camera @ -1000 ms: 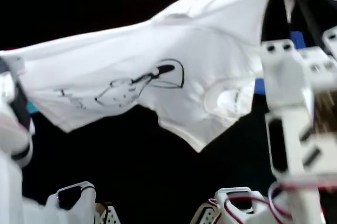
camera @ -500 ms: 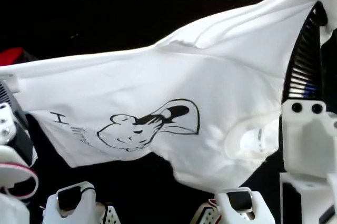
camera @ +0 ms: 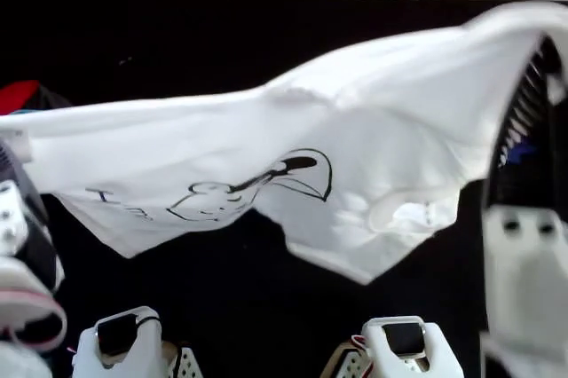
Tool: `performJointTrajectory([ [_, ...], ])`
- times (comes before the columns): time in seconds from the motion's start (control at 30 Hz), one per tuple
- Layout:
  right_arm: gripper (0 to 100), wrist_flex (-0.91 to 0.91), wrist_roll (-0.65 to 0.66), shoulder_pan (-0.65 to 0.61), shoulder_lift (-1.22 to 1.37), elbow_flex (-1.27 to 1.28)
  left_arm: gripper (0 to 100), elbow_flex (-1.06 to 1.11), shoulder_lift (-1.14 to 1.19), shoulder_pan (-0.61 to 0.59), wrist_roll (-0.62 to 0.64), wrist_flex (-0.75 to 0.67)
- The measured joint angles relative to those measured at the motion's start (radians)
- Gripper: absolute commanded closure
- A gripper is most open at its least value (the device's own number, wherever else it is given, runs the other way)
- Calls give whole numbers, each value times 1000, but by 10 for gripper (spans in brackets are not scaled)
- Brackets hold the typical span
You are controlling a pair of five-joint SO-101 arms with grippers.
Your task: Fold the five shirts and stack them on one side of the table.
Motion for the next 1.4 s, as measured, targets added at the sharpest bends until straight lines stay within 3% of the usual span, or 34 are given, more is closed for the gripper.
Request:
performJointTrajectory([
  [0.47, 993, 32, 0, 0, 0, -80, 992, -2, -68, 0, 0, 0],
  [0.67, 993, 32, -11, 0, 55, 83, 992, 78, -20, 0, -3, 0],
  [1.0, 993, -137, -94, -43, 379, 399, 992, 245, 450, 2, -6, -115],
  [1.23, 993, -238, -97, -49, 726, 353, 992, 249, 832, 57, -57, -293],
  [1.4, 993, -238, -97, -49, 971, 229, 992, 163, 1003, 63, -89, -328],
])
